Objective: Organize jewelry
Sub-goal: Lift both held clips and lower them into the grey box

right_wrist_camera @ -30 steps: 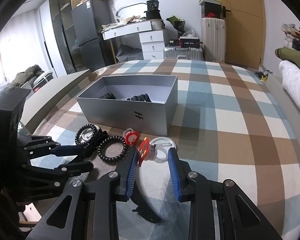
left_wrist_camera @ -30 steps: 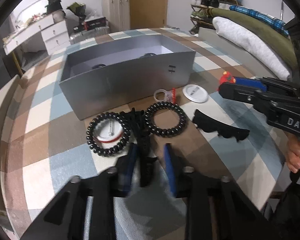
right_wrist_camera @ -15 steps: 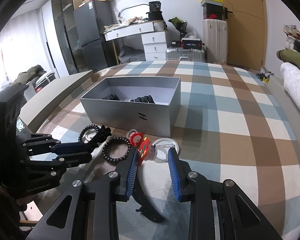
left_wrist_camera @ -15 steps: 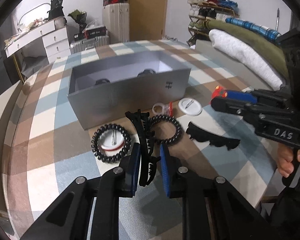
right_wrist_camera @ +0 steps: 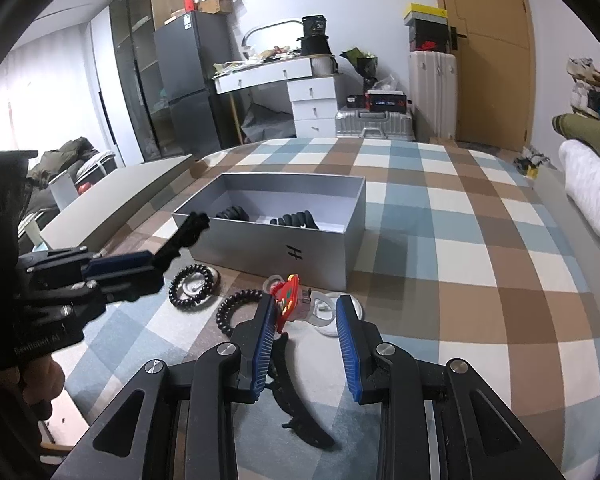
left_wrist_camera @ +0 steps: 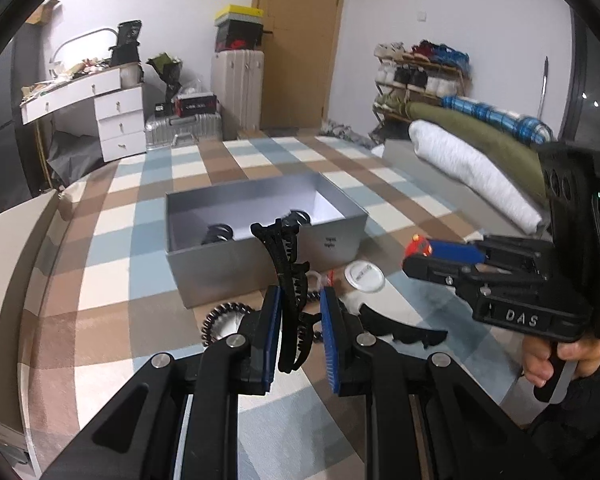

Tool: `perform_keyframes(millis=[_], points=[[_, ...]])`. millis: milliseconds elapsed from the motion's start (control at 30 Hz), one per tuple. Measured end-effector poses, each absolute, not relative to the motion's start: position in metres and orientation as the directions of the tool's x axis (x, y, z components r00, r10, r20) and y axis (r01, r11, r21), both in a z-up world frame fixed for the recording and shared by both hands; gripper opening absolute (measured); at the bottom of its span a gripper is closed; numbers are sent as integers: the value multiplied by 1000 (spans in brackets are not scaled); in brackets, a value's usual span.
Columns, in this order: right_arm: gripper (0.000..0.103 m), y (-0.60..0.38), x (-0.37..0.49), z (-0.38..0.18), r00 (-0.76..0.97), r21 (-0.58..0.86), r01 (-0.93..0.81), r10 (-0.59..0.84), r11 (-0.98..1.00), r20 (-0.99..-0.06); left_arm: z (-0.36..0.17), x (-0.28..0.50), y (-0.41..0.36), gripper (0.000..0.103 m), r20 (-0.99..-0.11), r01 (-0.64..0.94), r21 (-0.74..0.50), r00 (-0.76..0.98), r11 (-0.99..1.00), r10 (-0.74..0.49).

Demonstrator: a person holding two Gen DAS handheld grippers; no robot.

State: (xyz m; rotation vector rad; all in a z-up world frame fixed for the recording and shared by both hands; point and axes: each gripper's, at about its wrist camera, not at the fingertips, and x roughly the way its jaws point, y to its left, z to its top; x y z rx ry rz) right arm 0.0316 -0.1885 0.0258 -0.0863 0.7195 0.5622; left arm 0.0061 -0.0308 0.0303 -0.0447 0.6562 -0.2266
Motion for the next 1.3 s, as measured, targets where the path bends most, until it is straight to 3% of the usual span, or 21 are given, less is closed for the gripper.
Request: perform_keyframes(millis=[600,1300], points=[[30,-172,35,38,624,74,-556,474,828,-622,36,18,-16,14,-566,135,-135,803,982,-188],[30,-159,79,52,587,189,-565,552,803,-592,40,61,-9,14,-562,79,-113,817,991,-129]])
